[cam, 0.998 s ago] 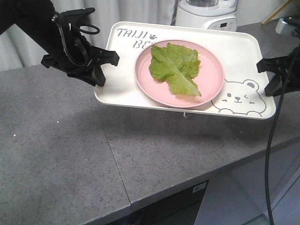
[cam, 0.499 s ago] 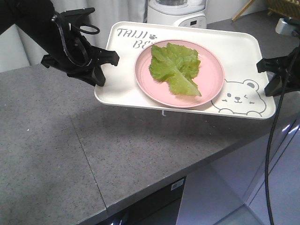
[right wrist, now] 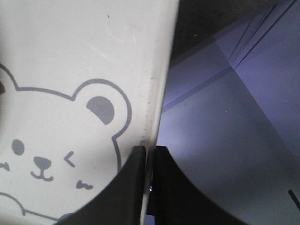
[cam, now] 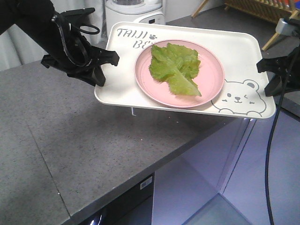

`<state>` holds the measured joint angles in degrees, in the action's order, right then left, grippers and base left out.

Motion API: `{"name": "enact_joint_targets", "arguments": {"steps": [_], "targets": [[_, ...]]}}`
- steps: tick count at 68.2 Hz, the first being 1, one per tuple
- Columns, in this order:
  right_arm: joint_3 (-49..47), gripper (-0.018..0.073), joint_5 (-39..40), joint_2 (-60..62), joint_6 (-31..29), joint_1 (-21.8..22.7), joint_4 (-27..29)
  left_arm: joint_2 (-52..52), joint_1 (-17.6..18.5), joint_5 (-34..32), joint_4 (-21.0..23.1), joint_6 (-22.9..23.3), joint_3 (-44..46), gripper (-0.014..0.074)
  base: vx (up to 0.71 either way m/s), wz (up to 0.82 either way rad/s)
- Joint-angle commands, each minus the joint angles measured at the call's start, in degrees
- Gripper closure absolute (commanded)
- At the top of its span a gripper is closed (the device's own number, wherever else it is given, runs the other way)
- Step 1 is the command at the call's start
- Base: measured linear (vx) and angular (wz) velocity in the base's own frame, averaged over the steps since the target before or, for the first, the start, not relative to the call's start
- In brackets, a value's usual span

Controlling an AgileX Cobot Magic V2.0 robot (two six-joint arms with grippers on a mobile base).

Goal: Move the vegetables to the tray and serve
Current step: 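Turn the base away from the counter while holding the tray level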

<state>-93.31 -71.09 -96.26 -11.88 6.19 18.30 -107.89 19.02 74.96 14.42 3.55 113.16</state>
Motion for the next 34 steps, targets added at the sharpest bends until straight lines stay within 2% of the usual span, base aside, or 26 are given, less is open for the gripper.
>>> {"name": "enact_joint_targets", "arguments": {"steps": [1,34], "targets": [[-1.70,0.0565,-2.42,2.95,-0.83,-1.53,9.35,3.02,1.96,-3.28,9.41,-1.35,1.66,0.0602,0.00,-0.31],[-1.70,0.0565,-2.42,2.95,-0.83,-1.53,9.35,3.02,1.96,-3.28,9.41,-1.35,1.66,0.0602,-0.01,-0.31]]}}
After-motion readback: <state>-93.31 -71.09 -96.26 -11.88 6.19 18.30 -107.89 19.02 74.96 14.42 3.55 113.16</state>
